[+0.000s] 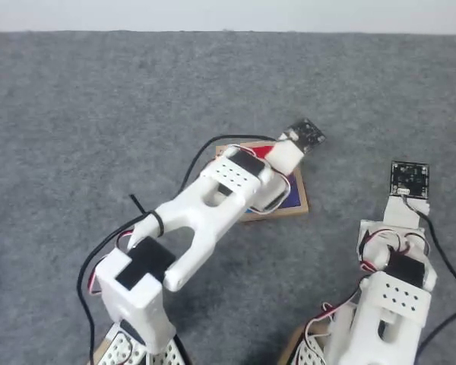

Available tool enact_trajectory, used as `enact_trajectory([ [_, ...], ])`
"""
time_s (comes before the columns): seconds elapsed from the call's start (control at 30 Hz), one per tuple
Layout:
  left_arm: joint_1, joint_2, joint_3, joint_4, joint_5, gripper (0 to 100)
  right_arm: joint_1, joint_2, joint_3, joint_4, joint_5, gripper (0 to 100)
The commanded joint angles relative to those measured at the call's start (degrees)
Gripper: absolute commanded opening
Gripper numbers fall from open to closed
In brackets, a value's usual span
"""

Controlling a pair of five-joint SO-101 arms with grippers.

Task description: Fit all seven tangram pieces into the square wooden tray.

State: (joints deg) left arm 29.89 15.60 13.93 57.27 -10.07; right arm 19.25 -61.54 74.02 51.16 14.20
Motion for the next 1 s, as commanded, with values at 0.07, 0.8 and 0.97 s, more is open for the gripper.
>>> enact_trajectory([
  [0.07,-1.49,-0.79,-2.59,0.97,-1.58,11,-1.27,-1.01,-2.2,-1.1,0.79,22.7],
  [0.8,-18.99,-61.71,44.88,-9.23,6.33,8,-12.0,-1.45,-0.35,-0.57,0.35,16.4],
  [0.97,-26.29,-75.25,56.04,-9.32,6.24,8,-16.4,-1.45,-0.26,0.22,0.35,0.5],
])
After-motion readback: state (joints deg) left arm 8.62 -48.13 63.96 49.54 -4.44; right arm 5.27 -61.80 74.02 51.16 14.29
